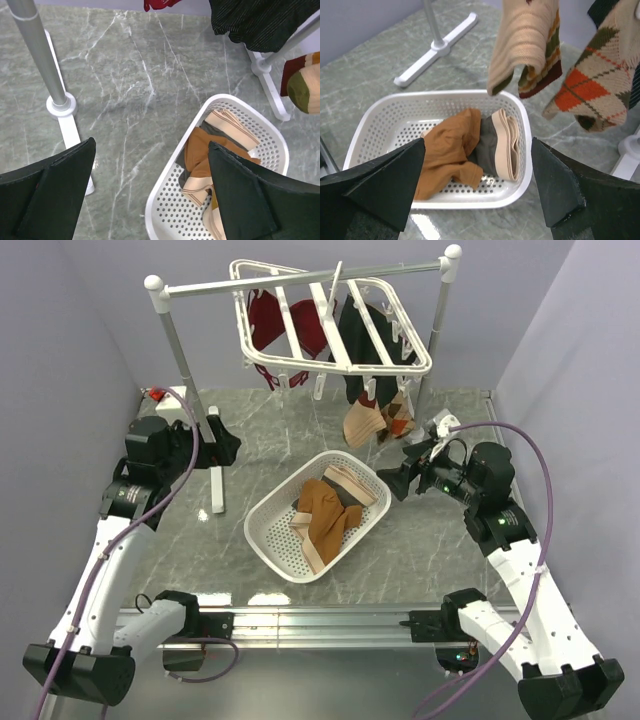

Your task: Clip the underwear to the hanger

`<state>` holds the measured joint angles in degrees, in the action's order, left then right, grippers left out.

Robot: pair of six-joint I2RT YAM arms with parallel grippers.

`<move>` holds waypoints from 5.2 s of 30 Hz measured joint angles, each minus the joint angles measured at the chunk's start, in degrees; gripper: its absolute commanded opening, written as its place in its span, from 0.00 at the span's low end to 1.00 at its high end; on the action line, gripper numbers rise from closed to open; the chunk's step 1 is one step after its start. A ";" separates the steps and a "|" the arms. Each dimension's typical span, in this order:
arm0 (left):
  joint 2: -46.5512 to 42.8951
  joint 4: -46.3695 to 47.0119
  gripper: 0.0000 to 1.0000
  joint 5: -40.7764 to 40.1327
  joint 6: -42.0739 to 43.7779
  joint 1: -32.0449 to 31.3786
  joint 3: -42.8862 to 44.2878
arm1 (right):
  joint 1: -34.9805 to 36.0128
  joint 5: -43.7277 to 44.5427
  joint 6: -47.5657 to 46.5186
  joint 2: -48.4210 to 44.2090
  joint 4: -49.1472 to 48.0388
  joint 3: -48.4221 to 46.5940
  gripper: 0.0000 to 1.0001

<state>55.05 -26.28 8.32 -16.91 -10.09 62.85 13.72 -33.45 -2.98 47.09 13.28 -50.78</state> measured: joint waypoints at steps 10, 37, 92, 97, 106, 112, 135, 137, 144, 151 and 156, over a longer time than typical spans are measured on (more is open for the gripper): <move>4.61 -0.13 0.99 7.58 -8.02 2.62 6.60 | 7.91 6.62 1.53 6.29 -7.91 -2.73 0.93; -4.94 29.46 0.98 17.90 -24.15 5.42 -0.85 | 28.52 31.45 1.97 32.37 -34.93 -18.21 0.88; 2.54 41.55 0.74 34.34 -16.83 -5.55 3.50 | 11.61 15.10 -0.09 22.32 -30.93 -13.44 0.00; 3.39 40.89 0.59 30.25 -14.97 -16.13 5.01 | 17.53 18.27 -0.09 21.31 -28.76 -13.86 0.00; 10.45 37.31 0.56 16.72 -14.97 -27.96 9.33 | 22.47 22.91 0.46 21.33 -26.49 -15.50 0.00; 15.45 30.99 0.58 5.31 -14.25 -31.80 15.26 | 23.71 24.41 0.59 21.64 -25.62 -17.05 0.00; 20.57 27.12 0.36 -7.32 -17.57 -32.33 20.28 | 24.50 26.36 0.52 21.77 -25.64 -17.16 0.00; 20.72 27.21 0.37 -7.61 -18.53 -32.33 20.35 | 24.68 26.82 0.57 21.84 -25.64 -17.18 0.00; 18.16 33.35 0.50 -9.33 -20.13 -32.37 13.53 | 26.01 27.74 2.78 23.06 -24.76 -17.92 0.00; 14.84 34.58 0.42 -13.22 -19.26 -32.54 9.25 | 26.69 28.59 4.04 23.91 -24.30 -18.36 0.00; 14.19 37.92 0.38 -13.88 -18.69 -32.61 8.72 | 27.15 28.57 4.02 24.61 -24.35 -18.75 0.00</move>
<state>69.23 11.64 -5.56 -35.59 -42.70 71.57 40.86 -4.89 1.04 71.70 -11.07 -69.54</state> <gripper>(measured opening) 0.384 0.254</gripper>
